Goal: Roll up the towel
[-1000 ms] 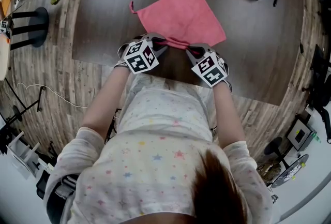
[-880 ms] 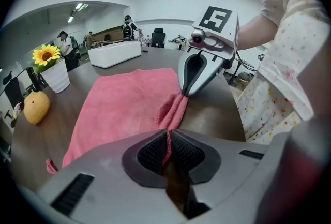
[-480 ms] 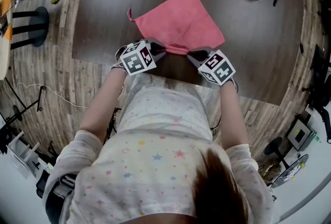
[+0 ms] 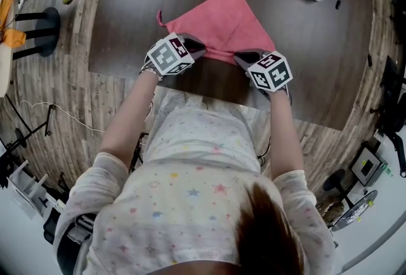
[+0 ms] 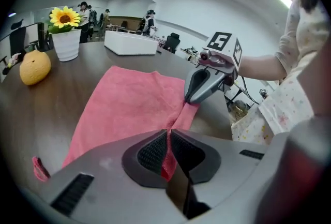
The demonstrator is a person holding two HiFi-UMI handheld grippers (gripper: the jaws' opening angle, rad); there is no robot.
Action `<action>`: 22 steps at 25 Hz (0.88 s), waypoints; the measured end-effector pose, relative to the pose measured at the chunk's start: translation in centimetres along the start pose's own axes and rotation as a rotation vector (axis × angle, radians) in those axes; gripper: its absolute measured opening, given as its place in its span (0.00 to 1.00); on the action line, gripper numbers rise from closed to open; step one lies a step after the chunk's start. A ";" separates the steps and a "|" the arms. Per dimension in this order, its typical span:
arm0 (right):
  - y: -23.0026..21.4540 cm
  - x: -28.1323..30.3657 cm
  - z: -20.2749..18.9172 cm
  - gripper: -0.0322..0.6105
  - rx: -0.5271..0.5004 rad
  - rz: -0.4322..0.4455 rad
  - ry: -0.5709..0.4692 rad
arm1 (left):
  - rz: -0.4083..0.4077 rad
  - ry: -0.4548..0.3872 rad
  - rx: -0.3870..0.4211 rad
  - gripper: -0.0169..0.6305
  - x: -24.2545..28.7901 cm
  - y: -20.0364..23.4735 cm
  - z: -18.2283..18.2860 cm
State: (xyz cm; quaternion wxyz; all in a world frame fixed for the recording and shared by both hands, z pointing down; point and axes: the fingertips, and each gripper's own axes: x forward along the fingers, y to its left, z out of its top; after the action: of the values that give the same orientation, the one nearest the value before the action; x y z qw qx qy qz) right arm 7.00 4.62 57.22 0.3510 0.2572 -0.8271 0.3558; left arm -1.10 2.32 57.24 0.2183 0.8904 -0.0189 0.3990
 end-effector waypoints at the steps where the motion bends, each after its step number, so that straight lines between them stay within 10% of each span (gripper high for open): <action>1: -0.3 0.1 -0.1 0.07 -0.006 -0.018 0.004 | 0.015 -0.005 -0.015 0.07 0.1 0.4 0.1; 14: -0.8 0.4 -0.2 0.08 -0.034 -0.095 0.018 | 0.067 -0.184 0.121 0.08 -2.2 -2.2 2.5; 22: -0.9 0.1 0.2 0.08 -0.044 -0.119 0.001 | 0.062 -0.033 0.188 0.14 1.3 -2.4 -0.8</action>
State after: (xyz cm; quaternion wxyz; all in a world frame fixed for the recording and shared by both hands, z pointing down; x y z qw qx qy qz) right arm 7.43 3.92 57.59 0.3775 0.2978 -0.8178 0.3164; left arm -0.28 5.04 57.77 0.1207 0.9124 -0.0126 0.3909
